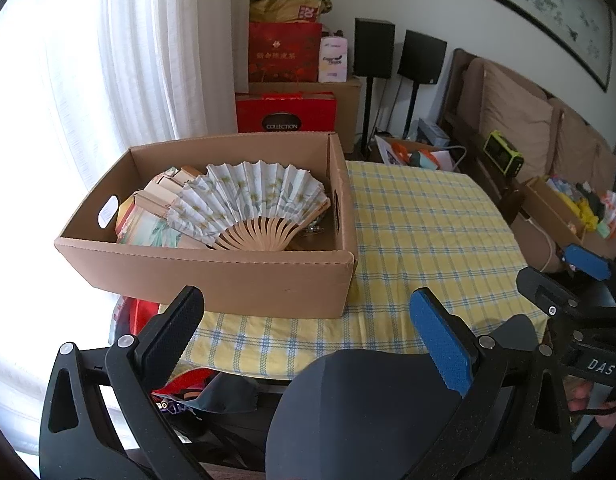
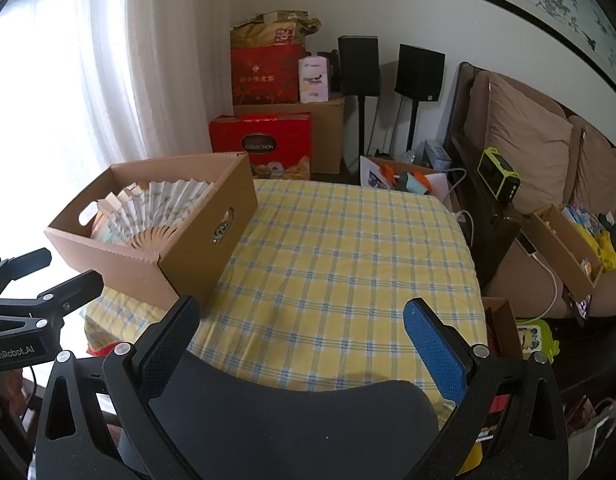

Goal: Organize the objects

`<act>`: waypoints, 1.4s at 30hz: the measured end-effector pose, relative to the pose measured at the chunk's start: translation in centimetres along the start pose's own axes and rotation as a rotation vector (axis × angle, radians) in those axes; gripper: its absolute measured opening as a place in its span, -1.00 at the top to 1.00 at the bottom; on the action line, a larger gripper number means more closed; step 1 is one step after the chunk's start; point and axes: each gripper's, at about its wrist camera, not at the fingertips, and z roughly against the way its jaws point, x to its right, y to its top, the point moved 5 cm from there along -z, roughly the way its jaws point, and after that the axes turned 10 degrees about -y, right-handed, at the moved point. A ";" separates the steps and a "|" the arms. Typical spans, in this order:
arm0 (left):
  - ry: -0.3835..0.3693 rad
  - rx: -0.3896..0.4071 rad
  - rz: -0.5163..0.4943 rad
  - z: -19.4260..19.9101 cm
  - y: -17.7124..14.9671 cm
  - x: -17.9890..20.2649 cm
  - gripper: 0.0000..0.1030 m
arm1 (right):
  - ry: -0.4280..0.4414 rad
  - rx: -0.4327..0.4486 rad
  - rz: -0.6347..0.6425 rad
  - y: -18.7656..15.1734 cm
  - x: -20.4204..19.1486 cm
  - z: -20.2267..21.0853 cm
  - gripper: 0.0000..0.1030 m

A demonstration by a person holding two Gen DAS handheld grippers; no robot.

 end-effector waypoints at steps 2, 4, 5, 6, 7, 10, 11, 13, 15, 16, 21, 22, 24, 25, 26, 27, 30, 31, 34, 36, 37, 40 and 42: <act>0.002 0.000 0.000 0.0 0.0 0.0 -1.00 | 0.000 0.001 -0.001 0.0 0.0 0.0 -0.99; 0.004 0.002 -0.001 0.1 0.1 0.0 -1.00 | 0.000 0.001 -0.002 0.0 0.0 0.0 -0.99; 0.005 0.002 -0.003 0.1 0.1 0.0 -1.00 | -0.001 0.001 -0.001 0.0 0.0 0.0 -0.99; 0.006 0.002 -0.004 0.2 0.1 0.0 -1.00 | 0.000 0.000 0.000 0.0 0.0 0.0 -0.99; 0.006 0.003 -0.005 0.2 0.1 0.0 -1.00 | 0.000 0.001 -0.001 0.0 0.0 0.0 -0.99; 0.006 0.003 -0.005 0.3 0.1 0.0 -1.00 | 0.000 0.000 -0.002 0.0 0.0 0.0 -0.99; 0.007 0.003 -0.004 0.3 0.0 0.0 -1.00 | 0.001 0.000 -0.002 0.0 0.0 0.0 -0.99; 0.006 0.002 -0.006 0.3 0.1 0.0 -1.00 | 0.001 0.000 0.000 0.0 0.0 0.0 -0.99; 0.006 0.002 -0.006 0.3 0.1 0.1 -1.00 | 0.001 0.000 0.000 0.0 0.0 0.0 -0.99; 0.007 0.001 -0.007 0.4 0.1 0.1 -1.00 | 0.001 0.000 0.000 0.0 0.0 0.0 -0.99; 0.007 0.002 -0.005 0.4 0.1 0.2 -1.00 | 0.001 0.001 -0.001 0.0 0.0 0.0 -0.99; 0.010 0.002 -0.004 0.4 0.1 0.1 -1.00 | 0.001 0.001 -0.001 0.0 0.0 0.0 -0.99; 0.011 0.003 -0.001 0.4 0.1 0.1 -1.00 | 0.001 0.001 -0.001 0.0 0.0 0.0 -0.99; 0.013 0.003 0.000 0.4 0.1 0.1 -1.00 | 0.001 0.001 0.000 0.0 0.0 0.0 -0.99; 0.014 0.004 0.001 0.5 0.1 0.1 -1.00 | 0.000 0.000 0.000 0.0 0.0 0.0 -0.99; 0.015 0.004 0.002 0.5 0.1 0.1 -1.00 | 0.001 -0.001 0.000 0.0 0.0 0.0 -0.99; 0.014 0.003 0.004 0.5 0.1 0.0 -1.00 | 0.001 0.000 -0.001 0.0 0.0 0.1 -0.99; 0.016 0.004 0.003 0.5 0.1 0.0 -1.00 | 0.001 0.000 -0.001 0.0 0.0 0.1 -0.99; 0.019 0.005 0.004 0.5 0.0 -0.1 -1.00 | 0.001 0.000 -0.002 0.0 0.0 0.1 -0.99; 0.023 0.004 0.005 0.5 0.0 -0.1 -1.00 | 0.002 0.000 -0.002 0.0 0.0 0.0 -0.99; 0.021 0.004 0.006 0.5 0.0 -0.2 -1.00 | 0.002 0.000 -0.002 0.0 0.0 0.1 -0.99; 0.022 0.006 0.004 0.6 0.1 -0.2 -1.00 | 0.002 0.000 -0.003 0.0 0.0 0.1 -0.99; 0.023 0.007 0.002 0.6 0.0 -0.2 -1.00 | 0.001 -0.001 -0.003 0.0 -0.2 0.1 -0.99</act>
